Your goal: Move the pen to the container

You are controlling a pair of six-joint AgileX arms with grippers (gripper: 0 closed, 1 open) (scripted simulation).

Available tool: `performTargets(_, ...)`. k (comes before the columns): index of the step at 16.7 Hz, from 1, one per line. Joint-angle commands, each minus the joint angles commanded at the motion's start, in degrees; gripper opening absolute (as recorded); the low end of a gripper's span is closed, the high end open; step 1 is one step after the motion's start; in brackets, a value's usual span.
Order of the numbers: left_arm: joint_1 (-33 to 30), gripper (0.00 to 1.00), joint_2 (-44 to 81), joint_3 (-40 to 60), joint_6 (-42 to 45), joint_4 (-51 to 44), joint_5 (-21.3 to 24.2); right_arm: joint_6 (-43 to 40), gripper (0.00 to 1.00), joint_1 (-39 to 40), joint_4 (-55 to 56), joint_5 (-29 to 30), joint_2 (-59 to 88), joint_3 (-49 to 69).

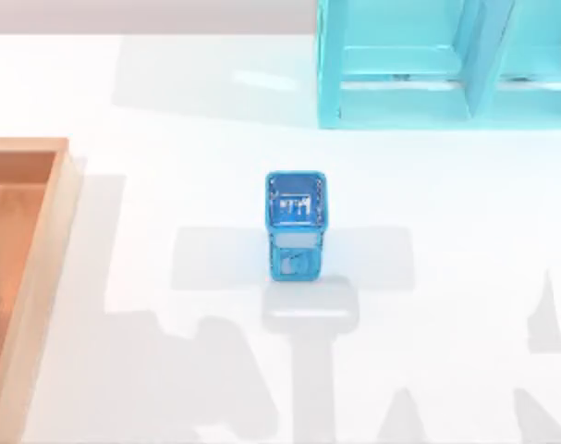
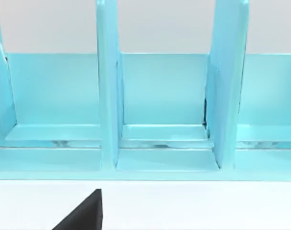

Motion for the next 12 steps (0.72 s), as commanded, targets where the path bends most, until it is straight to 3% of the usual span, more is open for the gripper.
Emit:
performTargets(6,0.55,0.0,0.22,0.72,1.95,-1.93,0.51,0.0,1.0,0.0,0.0,0.0,0.0,0.0)
performTargets(8,0.13,0.0,1.76,2.64,1.79,-0.81,0.44,0.0,1.0,0.0,0.0,0.0,0.0,0.0)
performTargets(12,-1.31,0.0,0.25,-2.93,-1.25,5.08,0.77,0.0,1.0,0.0,0.0,0.0,0.0,0.0)
